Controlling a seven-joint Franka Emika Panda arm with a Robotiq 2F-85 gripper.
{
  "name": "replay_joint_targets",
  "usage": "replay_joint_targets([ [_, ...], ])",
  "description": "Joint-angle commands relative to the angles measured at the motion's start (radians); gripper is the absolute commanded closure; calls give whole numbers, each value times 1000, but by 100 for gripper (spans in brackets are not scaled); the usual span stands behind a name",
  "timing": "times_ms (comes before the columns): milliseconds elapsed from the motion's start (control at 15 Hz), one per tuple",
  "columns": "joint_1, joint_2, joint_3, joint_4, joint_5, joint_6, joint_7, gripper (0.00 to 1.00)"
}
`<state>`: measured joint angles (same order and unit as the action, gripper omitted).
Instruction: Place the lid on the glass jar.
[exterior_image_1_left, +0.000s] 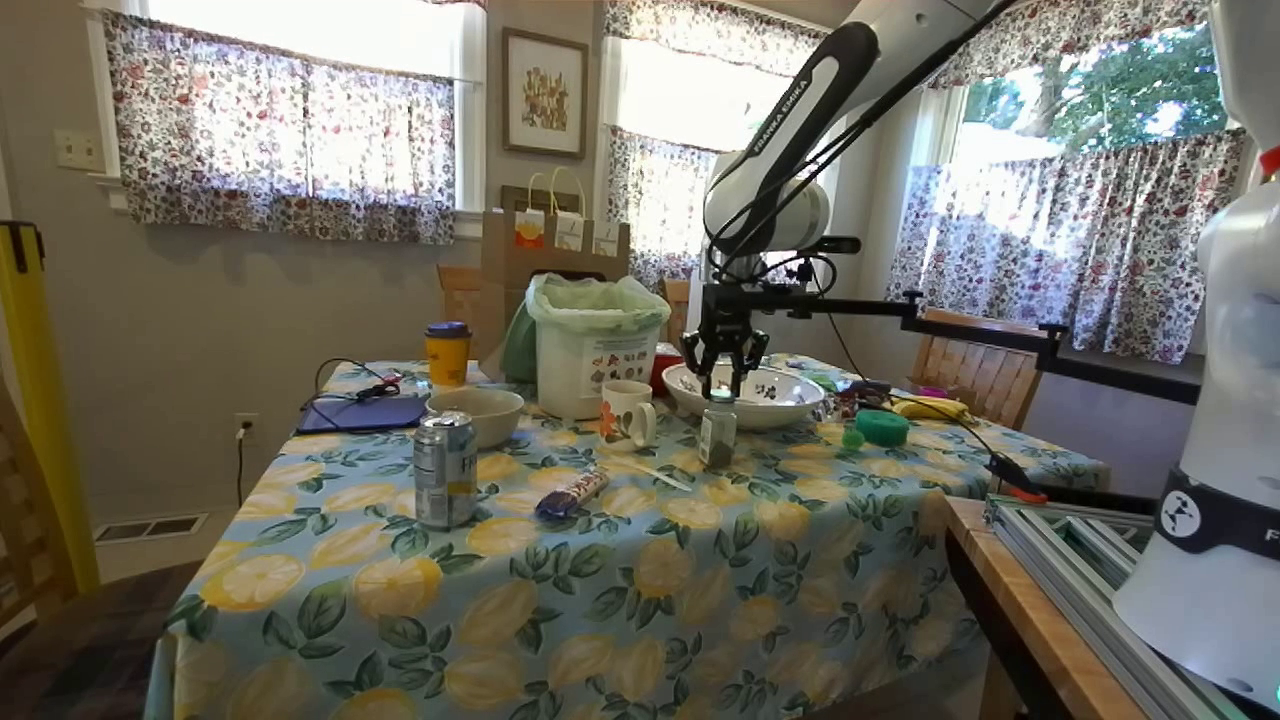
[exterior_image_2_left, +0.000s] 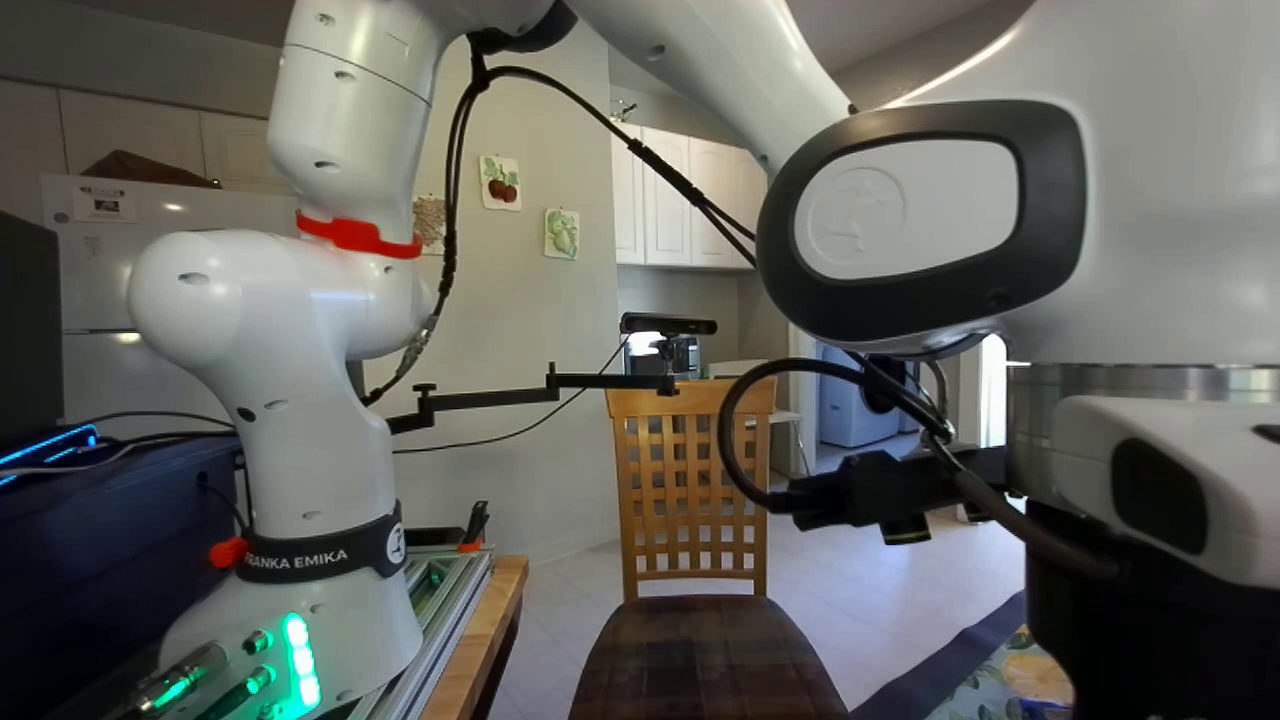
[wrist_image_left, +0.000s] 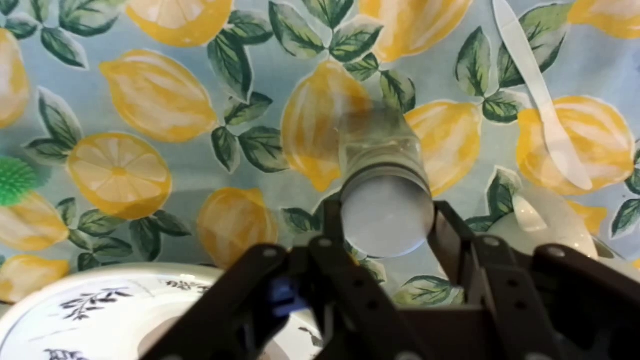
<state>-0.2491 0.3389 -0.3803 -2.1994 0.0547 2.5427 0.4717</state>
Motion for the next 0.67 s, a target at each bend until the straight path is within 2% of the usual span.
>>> replay_joint_targets([
  [0,0,-7,3,-10,15,-8,2,78],
  [600,-3,-33,5,-8,18,-22,-3,78],
])
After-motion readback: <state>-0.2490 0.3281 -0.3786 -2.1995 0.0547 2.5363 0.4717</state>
